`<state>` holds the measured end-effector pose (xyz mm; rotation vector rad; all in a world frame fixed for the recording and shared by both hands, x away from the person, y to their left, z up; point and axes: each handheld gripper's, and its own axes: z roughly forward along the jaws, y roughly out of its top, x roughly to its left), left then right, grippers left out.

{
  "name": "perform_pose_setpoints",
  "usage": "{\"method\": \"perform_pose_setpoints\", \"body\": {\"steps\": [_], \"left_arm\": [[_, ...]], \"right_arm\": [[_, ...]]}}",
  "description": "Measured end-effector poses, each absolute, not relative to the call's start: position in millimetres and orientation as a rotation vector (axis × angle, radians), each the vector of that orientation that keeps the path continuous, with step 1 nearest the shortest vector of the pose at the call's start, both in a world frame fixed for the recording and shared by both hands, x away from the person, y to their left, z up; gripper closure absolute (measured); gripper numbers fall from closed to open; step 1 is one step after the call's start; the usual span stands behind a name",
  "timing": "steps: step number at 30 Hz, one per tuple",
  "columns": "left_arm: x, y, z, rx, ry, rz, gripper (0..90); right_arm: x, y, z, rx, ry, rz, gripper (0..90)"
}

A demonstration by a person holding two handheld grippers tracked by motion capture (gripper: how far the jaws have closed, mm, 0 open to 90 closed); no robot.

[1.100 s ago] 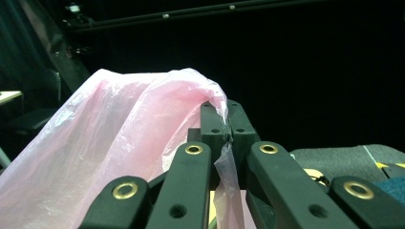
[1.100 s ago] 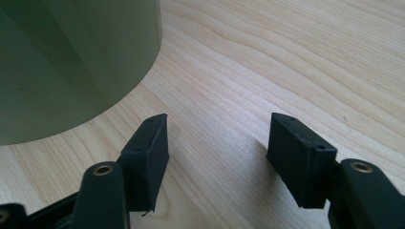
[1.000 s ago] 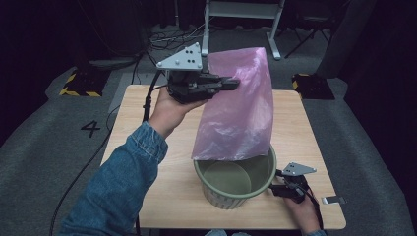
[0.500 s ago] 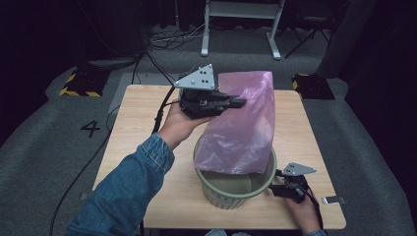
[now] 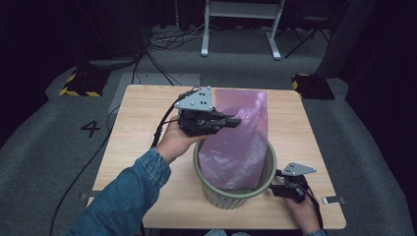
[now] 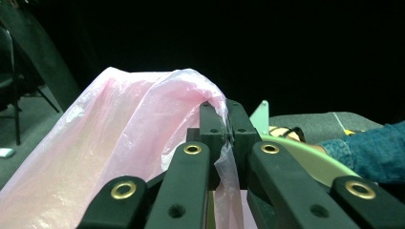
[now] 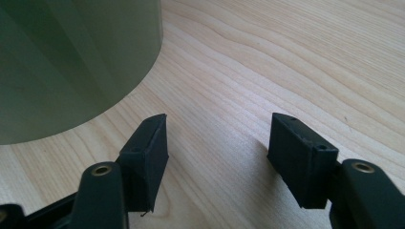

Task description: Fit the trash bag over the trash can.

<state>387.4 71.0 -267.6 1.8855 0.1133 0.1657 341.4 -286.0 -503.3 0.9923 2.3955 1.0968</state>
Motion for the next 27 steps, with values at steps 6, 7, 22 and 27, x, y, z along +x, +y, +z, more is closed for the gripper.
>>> {"method": "perform_pose_setpoints", "body": {"steps": [6,7,22,27], "left_arm": [[381.2,71.8,-282.5,1.944,0.122,0.123,85.5],[379.6,71.9,-284.7,1.955,0.119,0.116,85.6],[377.4,69.4,-314.3,2.214,0.241,0.041,86.4],[376.2,69.1,-317.1,2.251,0.243,0.049,86.4]], "right_arm": [[341.4,-286.0,-503.3,0.993,2.396,1.097,39.4],[341.4,-286.0,-503.3,0.994,2.396,1.097,39.4],[341.4,-286.0,-503.3,0.994,2.396,1.097,39.4],[341.4,-286.0,-503.3,0.994,2.396,1.097,39.4]]}}
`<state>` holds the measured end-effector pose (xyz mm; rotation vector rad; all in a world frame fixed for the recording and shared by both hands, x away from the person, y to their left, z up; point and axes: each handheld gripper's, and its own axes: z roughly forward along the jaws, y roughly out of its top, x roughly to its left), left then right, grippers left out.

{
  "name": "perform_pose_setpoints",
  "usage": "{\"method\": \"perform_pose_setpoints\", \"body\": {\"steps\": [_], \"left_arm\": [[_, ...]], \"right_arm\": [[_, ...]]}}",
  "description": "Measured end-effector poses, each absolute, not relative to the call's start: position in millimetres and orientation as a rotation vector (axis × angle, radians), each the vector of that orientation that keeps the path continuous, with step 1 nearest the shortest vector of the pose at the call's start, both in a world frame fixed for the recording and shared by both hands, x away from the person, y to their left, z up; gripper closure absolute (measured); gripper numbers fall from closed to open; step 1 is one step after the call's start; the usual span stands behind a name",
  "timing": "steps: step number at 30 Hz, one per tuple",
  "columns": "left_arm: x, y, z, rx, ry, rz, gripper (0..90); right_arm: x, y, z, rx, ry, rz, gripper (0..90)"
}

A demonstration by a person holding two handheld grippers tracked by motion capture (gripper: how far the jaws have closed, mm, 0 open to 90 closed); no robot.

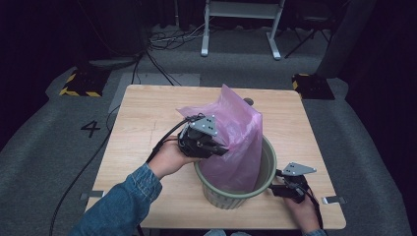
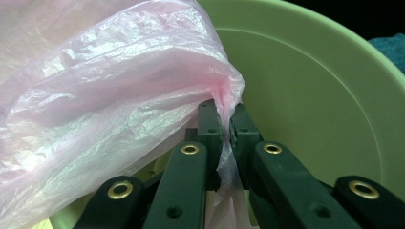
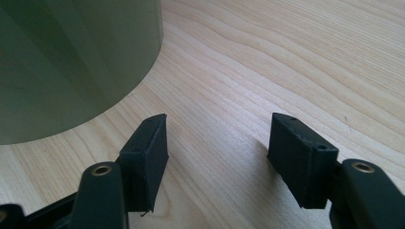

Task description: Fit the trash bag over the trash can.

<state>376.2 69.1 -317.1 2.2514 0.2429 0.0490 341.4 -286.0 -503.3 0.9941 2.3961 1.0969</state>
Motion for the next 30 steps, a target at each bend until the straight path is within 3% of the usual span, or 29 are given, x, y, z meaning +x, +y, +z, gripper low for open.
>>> {"method": "perform_pose_setpoints", "body": {"steps": [3,8,12,16,20,30], "left_arm": [[376.9,71.4,-318.2,2.252,0.254,0.055,85.0],[376.8,79.0,-318.9,2.220,0.279,0.036,51.5],[376.1,92.5,-315.4,2.179,0.302,0.038,42.8],[374.6,110.8,-311.4,2.122,0.296,0.043,41.1],[375.4,130.0,-312.5,2.086,0.330,0.079,40.0],[396.7,178.6,-333.2,1.970,0.512,0.120,36.2]], "right_arm": [[341.4,-286.0,-503.2,0.994,2.396,1.095,39.4],[341.4,-286.0,-503.2,0.994,2.397,1.095,39.0],[341.7,-286.7,-503.2,1.003,2.394,1.093,37.0],[340.9,-292.3,-502.5,0.998,2.395,1.108,48.9],[341.2,-300.0,-493.5,1.023,2.402,1.159,52.5],[345.3,-304.0,-447.7,0.976,2.401,1.229,52.2]]}}
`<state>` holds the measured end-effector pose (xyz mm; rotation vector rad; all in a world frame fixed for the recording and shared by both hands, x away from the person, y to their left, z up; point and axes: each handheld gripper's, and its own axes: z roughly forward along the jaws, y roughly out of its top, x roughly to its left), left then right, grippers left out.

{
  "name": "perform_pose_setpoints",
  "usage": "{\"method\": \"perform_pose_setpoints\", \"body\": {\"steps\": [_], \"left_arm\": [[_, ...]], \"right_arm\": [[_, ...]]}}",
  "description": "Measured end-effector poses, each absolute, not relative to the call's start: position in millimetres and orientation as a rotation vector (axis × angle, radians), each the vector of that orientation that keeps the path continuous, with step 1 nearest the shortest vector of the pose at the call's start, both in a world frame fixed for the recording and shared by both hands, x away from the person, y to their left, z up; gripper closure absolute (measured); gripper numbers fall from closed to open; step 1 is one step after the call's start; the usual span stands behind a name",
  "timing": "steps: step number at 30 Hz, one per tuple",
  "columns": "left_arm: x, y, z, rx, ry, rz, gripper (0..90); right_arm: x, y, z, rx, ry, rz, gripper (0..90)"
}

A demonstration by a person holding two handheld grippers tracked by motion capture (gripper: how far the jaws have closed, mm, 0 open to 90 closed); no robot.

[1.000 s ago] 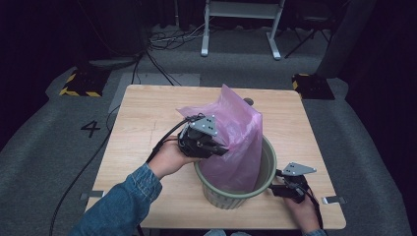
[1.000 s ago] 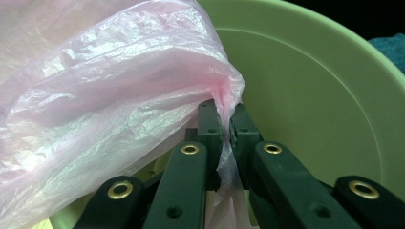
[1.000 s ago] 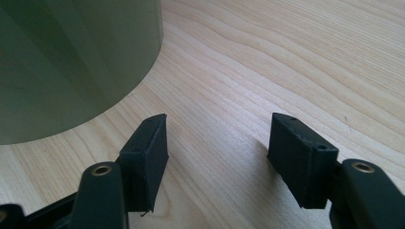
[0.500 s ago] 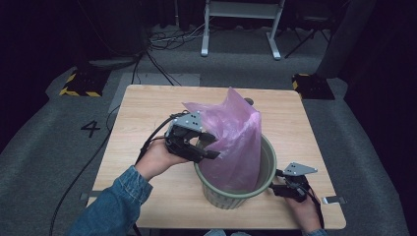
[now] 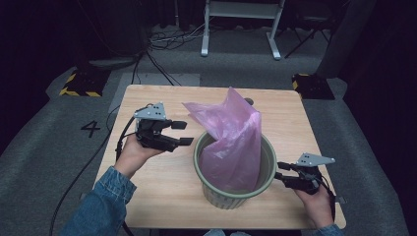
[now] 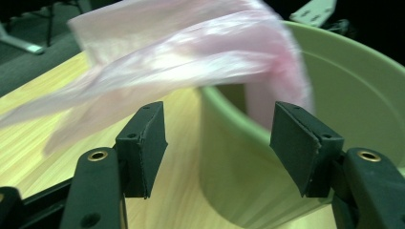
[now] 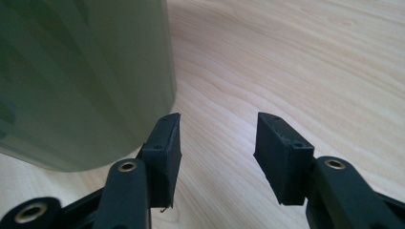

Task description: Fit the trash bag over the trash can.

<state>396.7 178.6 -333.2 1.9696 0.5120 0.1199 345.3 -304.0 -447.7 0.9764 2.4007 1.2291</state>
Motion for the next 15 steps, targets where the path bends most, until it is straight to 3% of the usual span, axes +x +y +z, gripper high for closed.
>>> {"method": "perform_pose_setpoints", "body": {"steps": [4,8,15], "left_arm": [[399.4,185.4,-340.2,1.957,0.544,0.127,35.8],[393.6,188.6,-348.8,2.001,0.534,0.218,35.6],[392.0,187.1,-351.4,1.971,0.556,0.199,35.8]], "right_arm": [[351.4,-304.2,-427.3,0.938,2.404,1.207,52.2],[360.2,-307.2,-402.4,0.916,2.393,1.235,52.0],[371.4,-303.4,-364.2,0.861,2.385,1.299,50.6]]}}
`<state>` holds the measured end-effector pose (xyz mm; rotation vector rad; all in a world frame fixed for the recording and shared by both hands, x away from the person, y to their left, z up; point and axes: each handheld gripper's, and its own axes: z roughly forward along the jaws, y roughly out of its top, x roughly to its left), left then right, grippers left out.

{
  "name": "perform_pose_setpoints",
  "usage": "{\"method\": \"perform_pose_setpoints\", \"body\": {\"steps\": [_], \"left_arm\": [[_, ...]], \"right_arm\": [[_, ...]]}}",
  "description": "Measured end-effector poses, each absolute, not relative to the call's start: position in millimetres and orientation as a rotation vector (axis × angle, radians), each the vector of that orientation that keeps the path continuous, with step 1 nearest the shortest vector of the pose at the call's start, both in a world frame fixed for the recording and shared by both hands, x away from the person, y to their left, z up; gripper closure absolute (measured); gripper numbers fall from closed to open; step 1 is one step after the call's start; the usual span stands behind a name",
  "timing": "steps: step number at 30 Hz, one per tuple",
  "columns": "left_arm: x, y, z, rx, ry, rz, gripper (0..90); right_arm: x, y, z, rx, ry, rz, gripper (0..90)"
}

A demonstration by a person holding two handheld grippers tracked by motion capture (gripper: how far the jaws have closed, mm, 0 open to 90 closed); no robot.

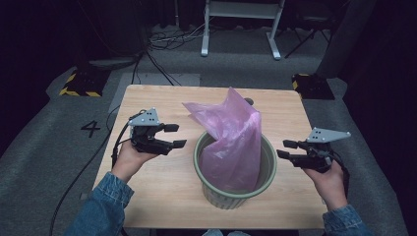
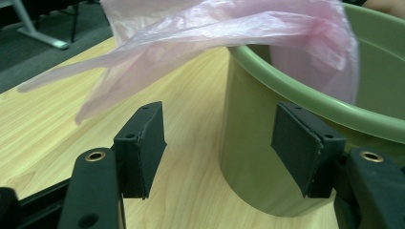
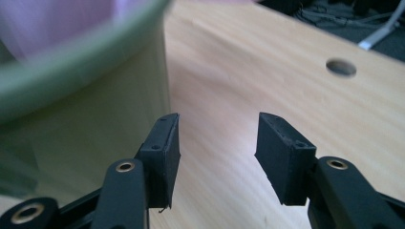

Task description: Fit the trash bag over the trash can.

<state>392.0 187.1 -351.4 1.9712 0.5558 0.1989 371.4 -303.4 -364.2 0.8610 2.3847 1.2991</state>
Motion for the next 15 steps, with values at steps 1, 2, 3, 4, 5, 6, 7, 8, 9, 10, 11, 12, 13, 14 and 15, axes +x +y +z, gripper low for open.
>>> {"method": "perform_pose_setpoints", "body": {"steps": [1,2,3,4,5,6,7,8,9,10,11,12,13,14,15], "left_arm": [[392.4,185.0,-350.4,1.964,0.561,0.197,35.8],[390.8,181.3,-348.2,1.947,0.552,0.192,35.8],[389.2,179.0,-346.6,1.941,0.542,0.189,35.8],[389.2,179.0,-346.6,1.941,0.542,0.189,35.8],[385.9,174.0,-343.0,1.943,0.533,0.199,35.8],[385.9,174.0,-343.0,1.943,0.533,0.199,35.8],[383.1,169.9,-339.8,1.945,0.518,0.208,35.8],[382.3,168.4,-338.4,1.948,0.516,0.216,35.9],[382.1,167.4,-337.0,1.959,0.513,0.221,35.9],[382.1,167.4,-337.0,1.959,0.513,0.221,35.8],[381.5,165.4,-335.8,1.965,0.506,0.230,35.8],[381.5,164.8,-335.7,1.969,0.509,0.231,35.9],[381.8,164.3,-335.9,1.973,0.515,0.234,35.9],[382.3,164.1,-336.1,1.981,0.519,0.237,35.9],[382.6,163.7,-336.5,1.982,0.525,0.237,35.9]], "right_arm": [[372.9,-301.4,-357.6,0.852,2.380,1.309,50.4],[375.7,-295.0,-343.3,0.816,2.374,1.313,49.8],[376.2,-292.3,-338.7,0.803,2.372,1.310,49.4],[377.1,-288.7,-333.1,0.780,2.371,1.303,48.9],[378.1,-285.0,-327.9,0.761,2.369,1.298,48.3],[379.0,-281.4,-323.1,0.745,2.367,1.291,47.7],[380.2,-277.9,-318.9,0.728,2.365,1.286,47.3],[381.6,-274.5,-315.3,0.712,2.365,1.289,47.1],[383.1,-271.4,-312.0,0.700,2.368,1.302,46.8],[383.1,-271.4,-312.0,0.700,2.368,1.302,46.8],[386.5,-264.7,-306.6,0.681,2.378,1.324,44.6],[388.2,-262.5,-305.4,0.682,2.389,1.339,43.4],[390.5,-260.0,-304.0,0.691,2.406,1.367,42.2],[392.7,-257.5,-302.3,0.696,2.415,1.387,40.4],[394.7,-254.4,-300.4,0.695,2.420,1.401,38.5]]}}
